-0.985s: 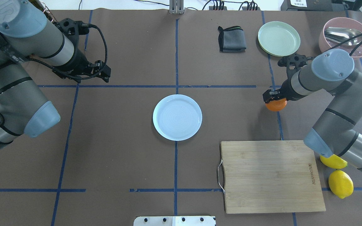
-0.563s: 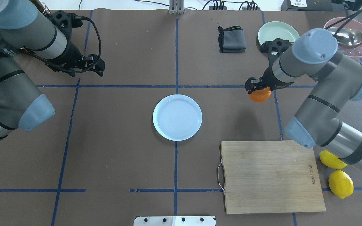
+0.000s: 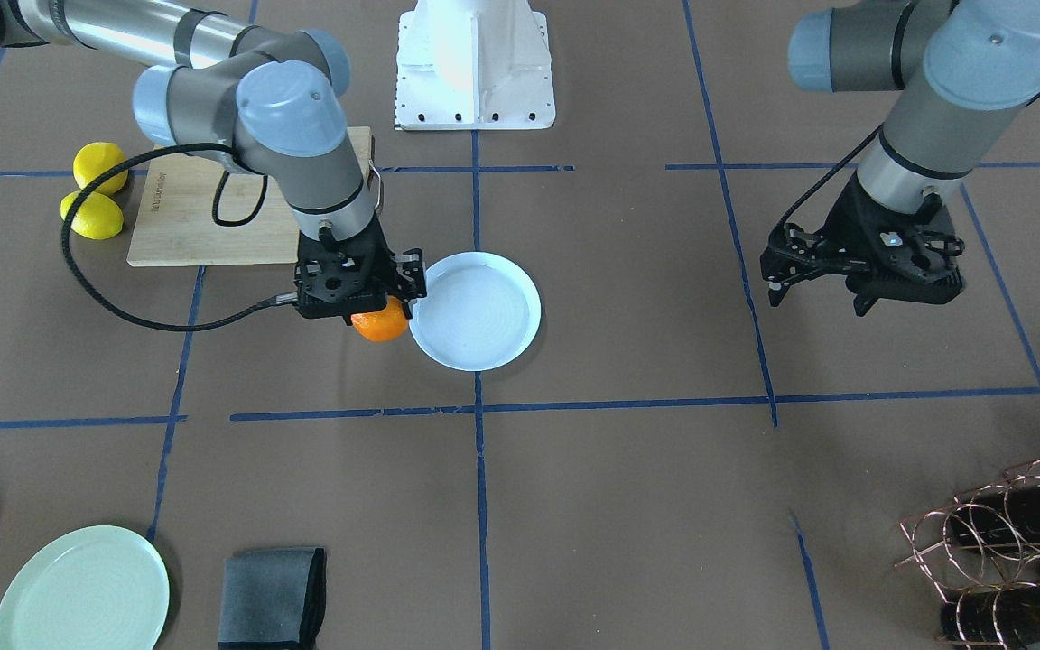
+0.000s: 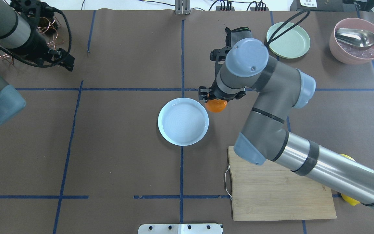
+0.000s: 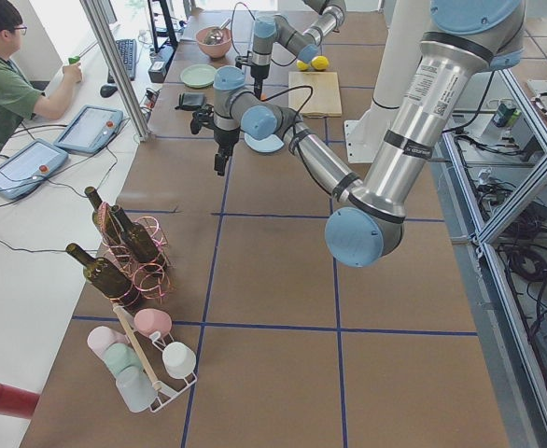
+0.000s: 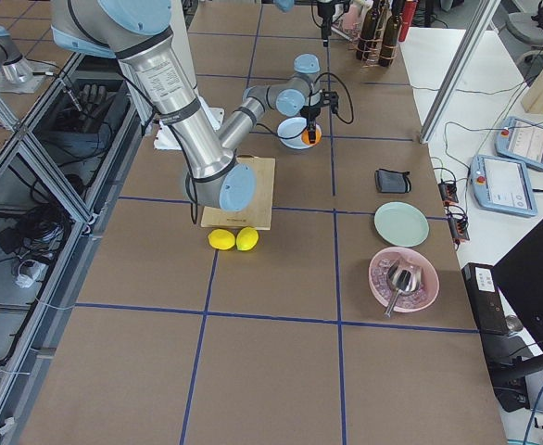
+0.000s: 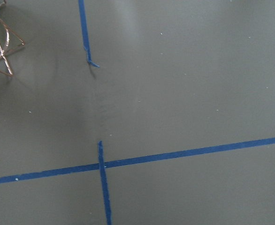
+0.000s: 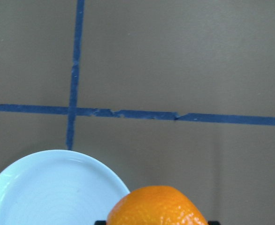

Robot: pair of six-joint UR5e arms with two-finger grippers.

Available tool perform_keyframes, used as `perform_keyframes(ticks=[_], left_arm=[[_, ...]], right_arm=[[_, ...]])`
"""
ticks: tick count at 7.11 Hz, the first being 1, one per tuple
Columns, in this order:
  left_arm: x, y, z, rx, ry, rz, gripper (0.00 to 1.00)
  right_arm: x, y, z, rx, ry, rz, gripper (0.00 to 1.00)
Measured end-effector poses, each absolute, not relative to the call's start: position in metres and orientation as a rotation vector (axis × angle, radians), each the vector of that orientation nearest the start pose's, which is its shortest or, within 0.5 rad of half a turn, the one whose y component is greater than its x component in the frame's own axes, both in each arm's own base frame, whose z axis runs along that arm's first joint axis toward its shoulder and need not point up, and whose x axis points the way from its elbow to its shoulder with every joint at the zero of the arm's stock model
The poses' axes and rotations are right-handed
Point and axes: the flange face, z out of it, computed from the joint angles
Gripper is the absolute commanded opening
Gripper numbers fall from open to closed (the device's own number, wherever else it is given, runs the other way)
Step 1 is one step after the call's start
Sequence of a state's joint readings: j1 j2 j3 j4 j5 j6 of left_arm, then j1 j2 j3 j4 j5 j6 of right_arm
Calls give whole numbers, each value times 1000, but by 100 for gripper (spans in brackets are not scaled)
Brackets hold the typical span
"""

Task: Pick orange to plate
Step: 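Lift the orange with the right gripper and carry it over the plate, then lower the orange onto the plate and open the right gripper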

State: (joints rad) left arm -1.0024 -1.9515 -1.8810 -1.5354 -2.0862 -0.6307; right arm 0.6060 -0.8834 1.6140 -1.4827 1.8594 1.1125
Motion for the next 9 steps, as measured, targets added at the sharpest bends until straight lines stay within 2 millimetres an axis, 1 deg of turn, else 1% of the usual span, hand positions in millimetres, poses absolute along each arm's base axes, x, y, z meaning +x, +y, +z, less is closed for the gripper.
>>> perform_keyframes(ticks=[1,2,4,5,6,7,8,9], left_arm=[[235,-541,326,254,757,122,100],[229,-539,332,255,749,125,100],[226,-539,337,258,741,132,100],[225,-539,337,260,739,133,100],[223,-539,339,260,737,132,100],[222,-539,340,258,735,131,100],[221,-539,342,257,734,130,100],[221,-538,344,255,732,131,100]], right_arm=[[-544,-477,210,187,-826,12,0],[-566,-469,207,188,-811,-1,0],[-593,-461,203,179,-795,-22,0],[-605,-460,199,173,-790,-30,39],[-615,-459,195,168,-784,-36,98],[-621,-458,195,164,-778,-40,100],[-624,-458,194,162,-777,-43,100],[-624,-459,188,167,-784,-43,100]])
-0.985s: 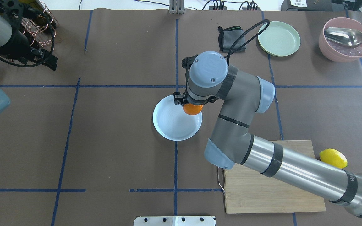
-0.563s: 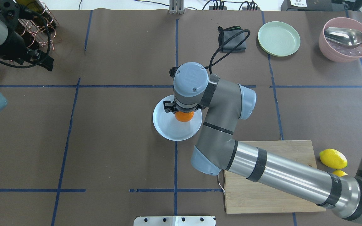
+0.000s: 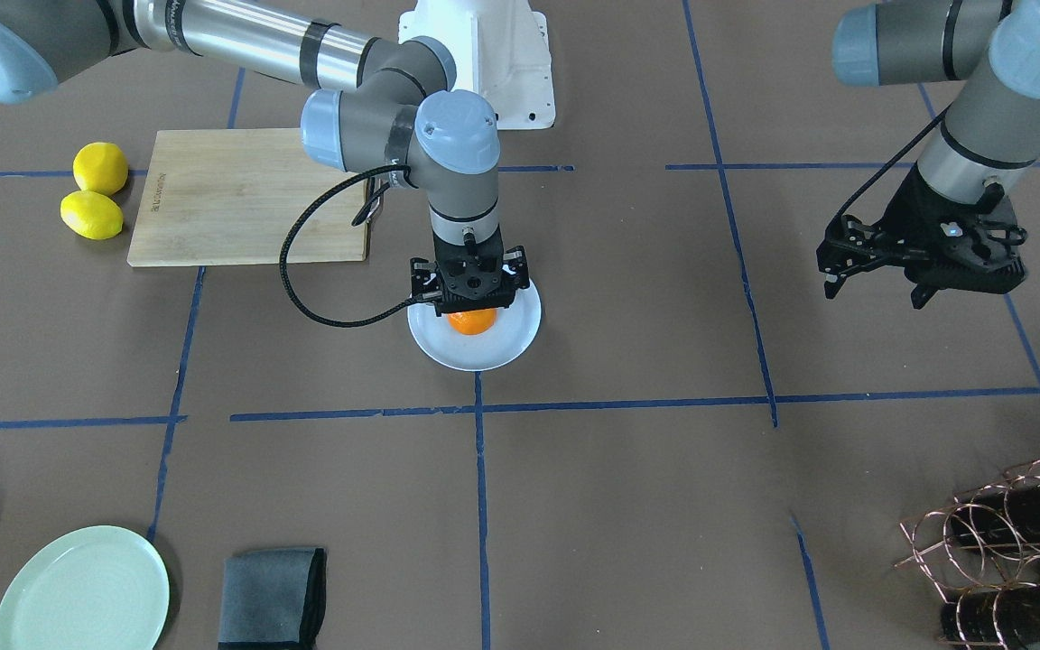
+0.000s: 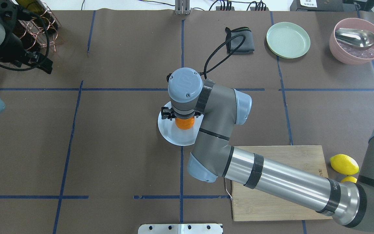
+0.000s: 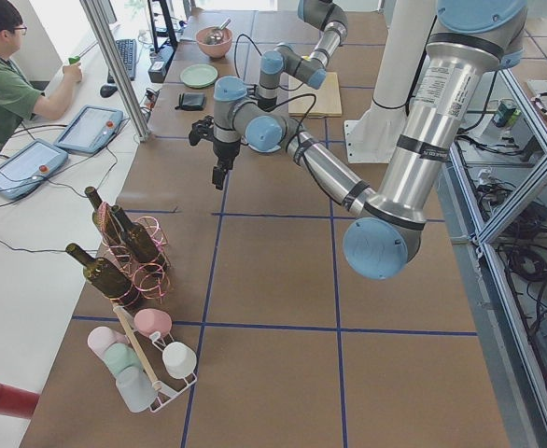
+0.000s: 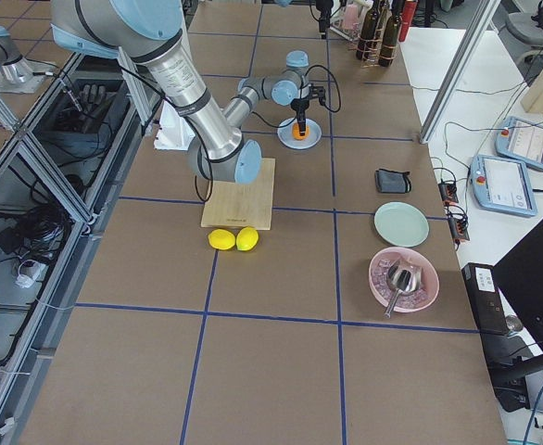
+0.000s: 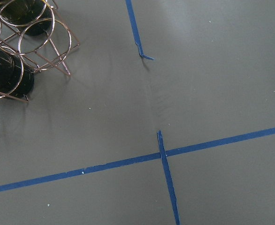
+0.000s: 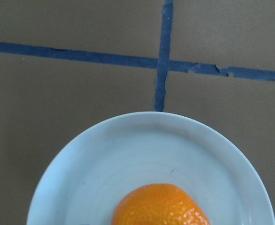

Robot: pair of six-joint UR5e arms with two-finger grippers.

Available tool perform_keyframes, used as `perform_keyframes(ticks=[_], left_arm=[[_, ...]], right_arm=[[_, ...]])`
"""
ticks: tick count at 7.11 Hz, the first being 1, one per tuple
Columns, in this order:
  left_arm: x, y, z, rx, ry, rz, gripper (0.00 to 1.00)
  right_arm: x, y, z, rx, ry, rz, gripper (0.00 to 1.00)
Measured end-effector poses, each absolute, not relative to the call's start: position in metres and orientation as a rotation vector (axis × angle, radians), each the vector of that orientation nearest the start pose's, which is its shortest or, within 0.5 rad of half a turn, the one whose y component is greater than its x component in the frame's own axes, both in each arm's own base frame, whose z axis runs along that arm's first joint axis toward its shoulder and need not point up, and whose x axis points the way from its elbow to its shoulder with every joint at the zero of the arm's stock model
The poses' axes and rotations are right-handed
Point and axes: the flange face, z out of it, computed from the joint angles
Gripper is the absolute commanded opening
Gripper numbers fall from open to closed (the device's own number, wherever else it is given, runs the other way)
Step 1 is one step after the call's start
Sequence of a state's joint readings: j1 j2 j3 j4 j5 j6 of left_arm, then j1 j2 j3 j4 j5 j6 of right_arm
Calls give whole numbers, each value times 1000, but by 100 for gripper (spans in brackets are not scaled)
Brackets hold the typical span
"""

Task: Pick orange to plate

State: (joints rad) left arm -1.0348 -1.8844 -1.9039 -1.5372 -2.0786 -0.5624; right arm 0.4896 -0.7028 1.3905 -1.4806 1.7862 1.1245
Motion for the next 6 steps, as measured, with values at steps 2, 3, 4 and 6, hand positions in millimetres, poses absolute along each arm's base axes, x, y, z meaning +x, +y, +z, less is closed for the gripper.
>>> perform_keyframes(ticks=[2,3,4,6], left_arm=[[220,-538,347,253,729,132,100],[213,-538,352,258,721,142,100],[197,-538,362,269,706,159,100],[141,-539,395,296,655,209,100]], right_arm=[[-598,-476,160,190,-827,-26,100],[-566,-492,157,183,-855,-12,100],[-521,-503,166,171,-877,-13,100],[-406,-510,189,180,-859,-77,100]])
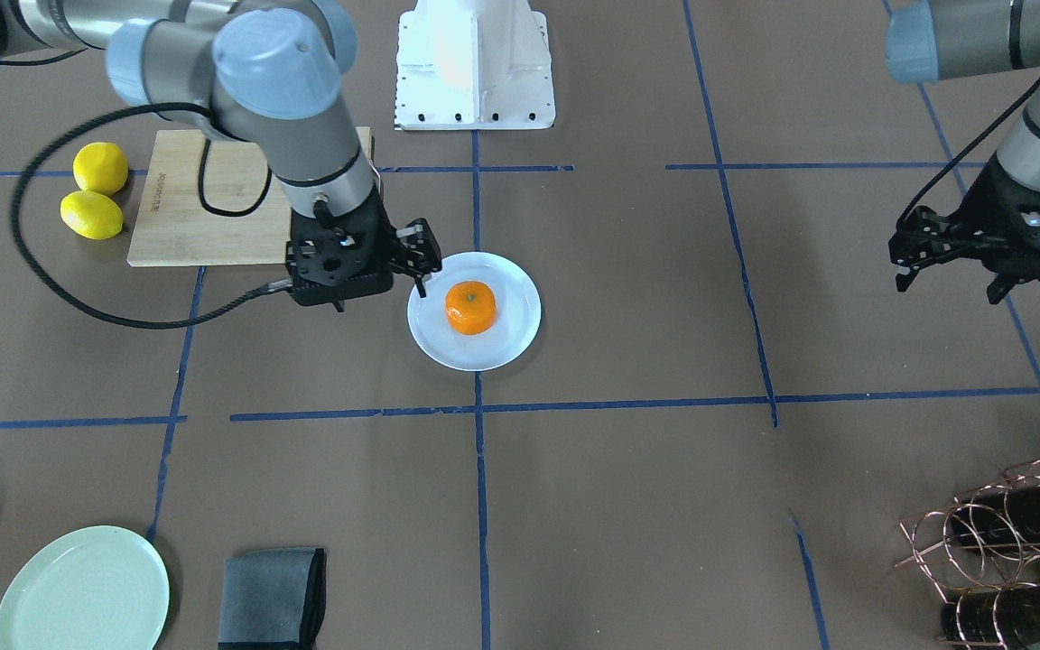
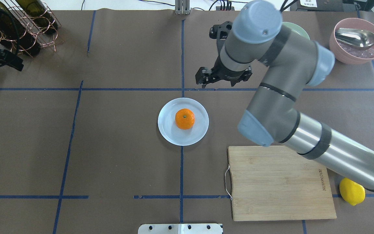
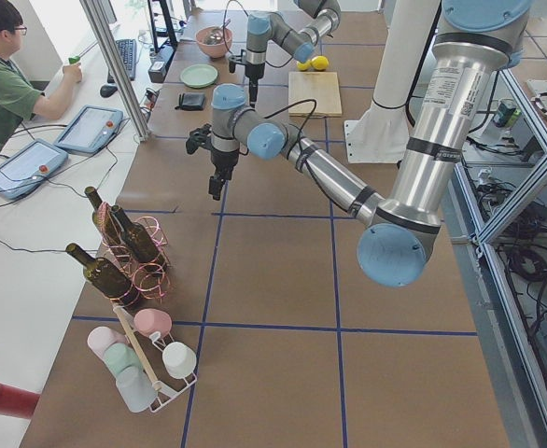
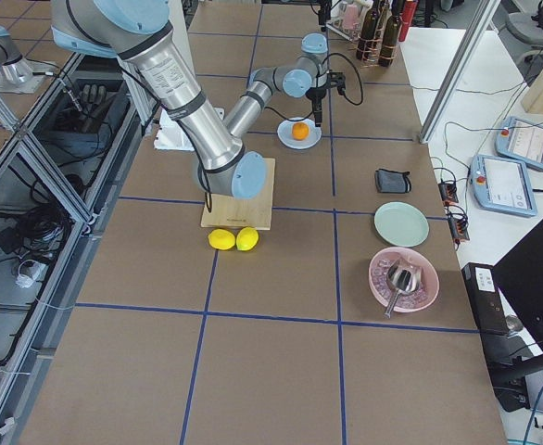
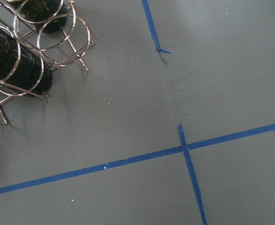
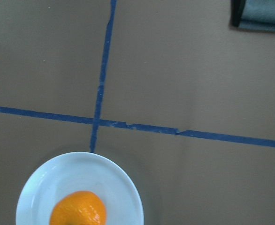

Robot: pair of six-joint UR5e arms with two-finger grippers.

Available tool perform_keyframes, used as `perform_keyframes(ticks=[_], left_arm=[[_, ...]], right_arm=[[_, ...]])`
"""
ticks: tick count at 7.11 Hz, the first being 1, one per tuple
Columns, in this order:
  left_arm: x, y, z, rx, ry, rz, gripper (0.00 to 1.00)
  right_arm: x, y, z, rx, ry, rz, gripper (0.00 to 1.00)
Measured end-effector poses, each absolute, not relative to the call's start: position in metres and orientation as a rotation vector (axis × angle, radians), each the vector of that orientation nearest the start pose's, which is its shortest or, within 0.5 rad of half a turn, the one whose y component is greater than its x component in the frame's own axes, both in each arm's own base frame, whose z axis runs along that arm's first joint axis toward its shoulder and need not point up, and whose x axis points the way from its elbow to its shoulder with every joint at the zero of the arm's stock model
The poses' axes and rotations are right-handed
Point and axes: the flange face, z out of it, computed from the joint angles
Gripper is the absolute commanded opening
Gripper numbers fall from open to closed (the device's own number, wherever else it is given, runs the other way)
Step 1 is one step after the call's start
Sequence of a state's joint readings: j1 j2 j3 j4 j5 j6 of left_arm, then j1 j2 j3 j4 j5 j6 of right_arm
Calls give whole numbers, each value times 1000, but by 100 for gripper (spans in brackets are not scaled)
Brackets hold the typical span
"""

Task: Pick orange to plate

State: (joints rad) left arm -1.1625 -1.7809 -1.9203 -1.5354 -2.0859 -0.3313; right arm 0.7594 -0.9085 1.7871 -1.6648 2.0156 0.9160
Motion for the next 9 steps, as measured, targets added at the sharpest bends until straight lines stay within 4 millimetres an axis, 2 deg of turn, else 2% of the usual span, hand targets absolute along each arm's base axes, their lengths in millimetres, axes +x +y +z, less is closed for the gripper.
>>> perform_keyframes(ticks=[2,4,6,7,9], left_arm=[[75,-535,440,296,616,248,100],[18,-523,498,247,654,260,100],[-35,-510,562,196,673,239,100],[-50,-503,588,161,712,210,100],[-60,-491,612,115,756,155,100]], right_arm=[[-304,-520,234,182,-829,-141,100],[-204,-538,301,166,-838,-195,100],[-119,-546,380,161,-803,-228,100],[-85,-548,426,127,-804,-230,100],[-31,-550,513,43,-836,-190,100]])
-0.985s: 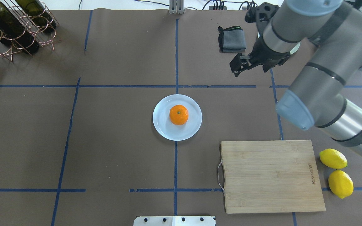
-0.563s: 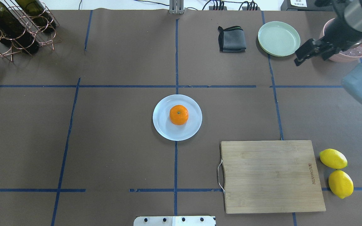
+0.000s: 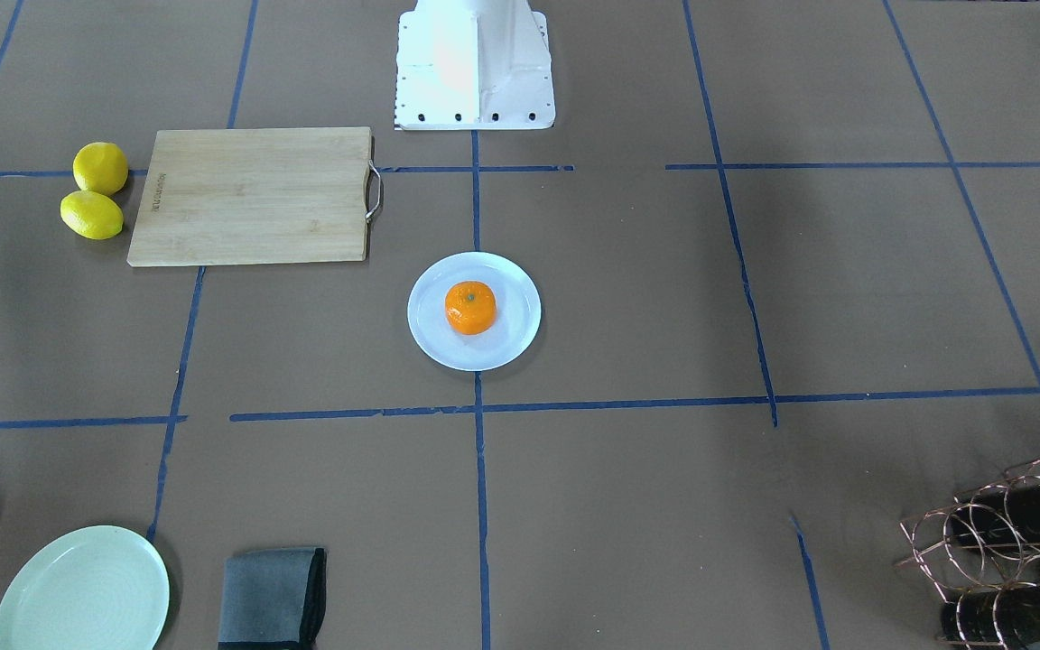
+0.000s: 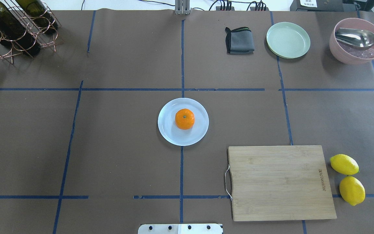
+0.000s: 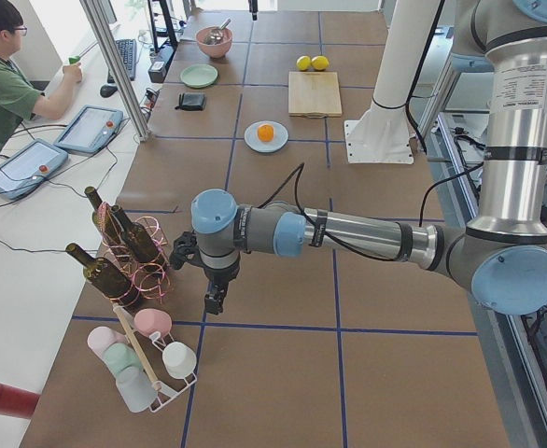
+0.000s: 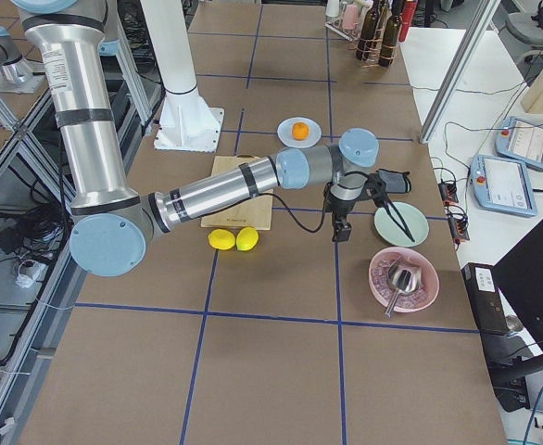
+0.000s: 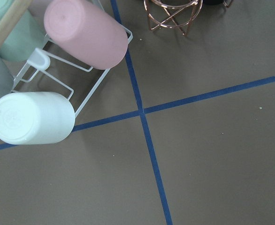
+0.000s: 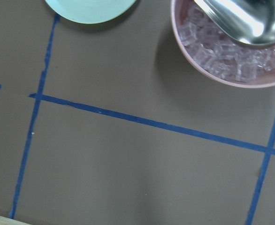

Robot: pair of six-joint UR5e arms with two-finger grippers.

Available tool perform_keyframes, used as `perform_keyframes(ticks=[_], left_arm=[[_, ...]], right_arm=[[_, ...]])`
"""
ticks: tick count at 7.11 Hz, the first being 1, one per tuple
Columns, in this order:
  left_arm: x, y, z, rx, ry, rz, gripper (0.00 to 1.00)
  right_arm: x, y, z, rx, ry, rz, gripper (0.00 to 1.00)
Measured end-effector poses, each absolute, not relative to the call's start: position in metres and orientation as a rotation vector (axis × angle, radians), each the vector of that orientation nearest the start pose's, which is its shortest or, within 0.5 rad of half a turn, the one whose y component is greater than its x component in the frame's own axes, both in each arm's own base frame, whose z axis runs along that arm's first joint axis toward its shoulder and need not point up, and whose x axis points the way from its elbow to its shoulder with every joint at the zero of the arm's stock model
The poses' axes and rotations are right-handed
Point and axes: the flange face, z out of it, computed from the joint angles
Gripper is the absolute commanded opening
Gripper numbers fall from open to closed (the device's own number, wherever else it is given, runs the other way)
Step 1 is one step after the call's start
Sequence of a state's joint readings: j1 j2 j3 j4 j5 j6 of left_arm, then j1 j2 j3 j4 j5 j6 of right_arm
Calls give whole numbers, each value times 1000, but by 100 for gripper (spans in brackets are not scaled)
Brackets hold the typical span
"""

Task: Pick orange to plate

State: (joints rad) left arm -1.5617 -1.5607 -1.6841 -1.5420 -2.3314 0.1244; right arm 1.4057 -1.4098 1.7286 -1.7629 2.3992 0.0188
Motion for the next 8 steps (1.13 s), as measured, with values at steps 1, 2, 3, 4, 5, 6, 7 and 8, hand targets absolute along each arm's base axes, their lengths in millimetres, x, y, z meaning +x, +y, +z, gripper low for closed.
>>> perform_keyframes(ticks=[1,2,3,4,5,6,7,8], left_arm=[[-61,-483,621,97,766,140,100],[-62,-477,626,88,771,132,100],[-62,-474,628,83,778,128,100],[-61,-473,628,82,787,126,100],[-61,-473,627,82,792,125,100],[-61,-473,626,82,794,125,100],[-61,-473,626,84,794,125,100],[-61,-473,624,86,795,125,100]], right_arm=[[-8,-545,546,9,-842,-145,100],[5,-538,568,-11,-844,-113,100],[13,-533,580,-6,-847,-100,100],[19,-528,593,8,-849,-97,100],[25,-518,616,12,-848,-87,100],[38,-508,637,22,-842,-64,100],[57,-501,650,35,-828,-32,100],[73,-498,654,50,-814,-5,100]])
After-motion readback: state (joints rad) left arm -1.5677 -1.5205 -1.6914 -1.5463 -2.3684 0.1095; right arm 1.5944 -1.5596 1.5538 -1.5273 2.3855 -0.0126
